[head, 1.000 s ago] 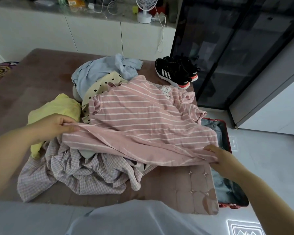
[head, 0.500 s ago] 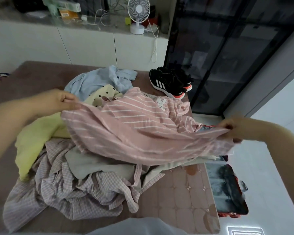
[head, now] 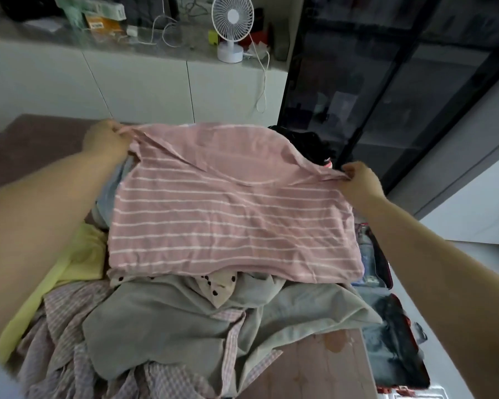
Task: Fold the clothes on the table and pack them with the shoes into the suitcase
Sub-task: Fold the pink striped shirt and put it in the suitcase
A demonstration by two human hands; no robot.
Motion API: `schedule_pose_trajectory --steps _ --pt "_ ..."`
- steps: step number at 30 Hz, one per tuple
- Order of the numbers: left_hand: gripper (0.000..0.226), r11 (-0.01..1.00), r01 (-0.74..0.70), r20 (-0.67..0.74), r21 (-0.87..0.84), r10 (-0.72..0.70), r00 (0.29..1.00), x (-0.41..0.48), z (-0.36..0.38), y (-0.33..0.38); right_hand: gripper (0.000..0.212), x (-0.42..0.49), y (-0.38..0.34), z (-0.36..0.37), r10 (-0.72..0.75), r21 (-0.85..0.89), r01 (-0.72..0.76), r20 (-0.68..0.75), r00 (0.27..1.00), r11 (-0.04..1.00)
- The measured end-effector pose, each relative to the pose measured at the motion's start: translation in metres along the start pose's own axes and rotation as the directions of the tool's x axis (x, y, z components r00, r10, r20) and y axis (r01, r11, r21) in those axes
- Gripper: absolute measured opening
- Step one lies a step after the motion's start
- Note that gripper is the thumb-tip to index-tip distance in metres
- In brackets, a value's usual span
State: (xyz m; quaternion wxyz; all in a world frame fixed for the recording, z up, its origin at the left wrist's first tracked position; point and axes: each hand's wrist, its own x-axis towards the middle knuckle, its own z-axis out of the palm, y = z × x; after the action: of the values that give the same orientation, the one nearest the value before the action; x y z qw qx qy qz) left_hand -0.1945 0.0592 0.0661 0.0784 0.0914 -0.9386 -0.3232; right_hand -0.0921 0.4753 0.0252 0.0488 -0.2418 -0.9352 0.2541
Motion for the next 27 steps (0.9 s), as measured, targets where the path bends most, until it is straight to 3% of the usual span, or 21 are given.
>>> schedule_pose_trajectory --steps 2,3,5,7,8,10,13,16,17,19,22,25,27 --pt "0.051 1.000 -0.011 0.162 0.015 0.009 0.987 -0.019 0.014 -0.006 0.059 -0.017 -0.003 0.017 -0.077 -0.156 0.085 0.055 0.995 0.984" --pt "0.063 0.993 -0.119 0.217 0.015 0.113 0.970 -0.037 0.015 -0.011 0.059 -0.029 -0.004 0.023 -0.150 -0.173 0.163 0.087 0.985 0.971" --pt "0.067 0.927 -0.371 0.253 0.049 0.348 0.903 -0.073 0.012 -0.024 0.041 -0.057 0.002 0.033 -0.330 -0.103 0.347 0.152 0.932 0.932" --pt "0.061 0.790 -0.600 0.271 0.125 0.555 0.786 -0.111 0.006 -0.050 0.026 -0.088 0.017 0.038 -0.467 -0.018 0.481 0.214 0.858 0.876" --pt "0.064 0.722 -0.679 0.303 0.135 0.622 0.722 -0.128 0.004 -0.063 0.035 -0.102 0.026 0.041 -0.496 -0.004 0.513 0.251 0.832 0.859" --pt "0.068 0.635 -0.743 0.367 0.211 0.653 0.662 -0.158 0.003 -0.079 0.060 -0.123 0.044 0.048 -0.462 -0.077 0.519 0.360 0.811 0.851" --pt "0.067 0.594 -0.752 0.425 0.286 0.625 0.655 -0.164 0.007 -0.099 0.058 -0.132 0.058 0.056 -0.430 -0.218 0.534 0.388 0.816 0.817" --pt "0.039 0.595 -0.766 0.391 0.244 0.662 0.639 -0.150 0.004 -0.098 0.030 -0.126 0.049 0.046 -0.466 -0.249 0.528 0.268 0.843 0.812" --pt "0.029 0.620 -0.747 0.383 0.241 0.647 0.660 -0.148 -0.001 -0.089 0.027 -0.125 0.045 0.038 -0.444 -0.244 0.493 0.229 0.866 0.835" --pt "0.029 0.692 -0.672 0.345 0.262 0.583 0.735 -0.146 -0.020 -0.065 0.028 -0.123 0.040 0.013 -0.404 -0.200 0.427 0.148 0.903 0.882" --pt "0.030 0.774 -0.607 0.270 0.177 0.555 0.787 -0.140 -0.061 -0.034 0.033 -0.133 0.028 -0.040 -0.474 -0.084 0.477 0.056 0.879 0.875" --pt "0.028 0.825 -0.566 0.354 -0.002 0.530 0.771 -0.134 -0.108 -0.020 0.038 -0.164 0.011 -0.093 -0.537 0.023 0.537 0.101 0.838 0.843" --pt "0.035 0.802 -0.596 0.467 0.029 0.517 0.717 -0.137 -0.125 -0.025 0.022 -0.187 0.005 -0.115 -0.545 0.072 0.546 0.252 0.799 0.834"
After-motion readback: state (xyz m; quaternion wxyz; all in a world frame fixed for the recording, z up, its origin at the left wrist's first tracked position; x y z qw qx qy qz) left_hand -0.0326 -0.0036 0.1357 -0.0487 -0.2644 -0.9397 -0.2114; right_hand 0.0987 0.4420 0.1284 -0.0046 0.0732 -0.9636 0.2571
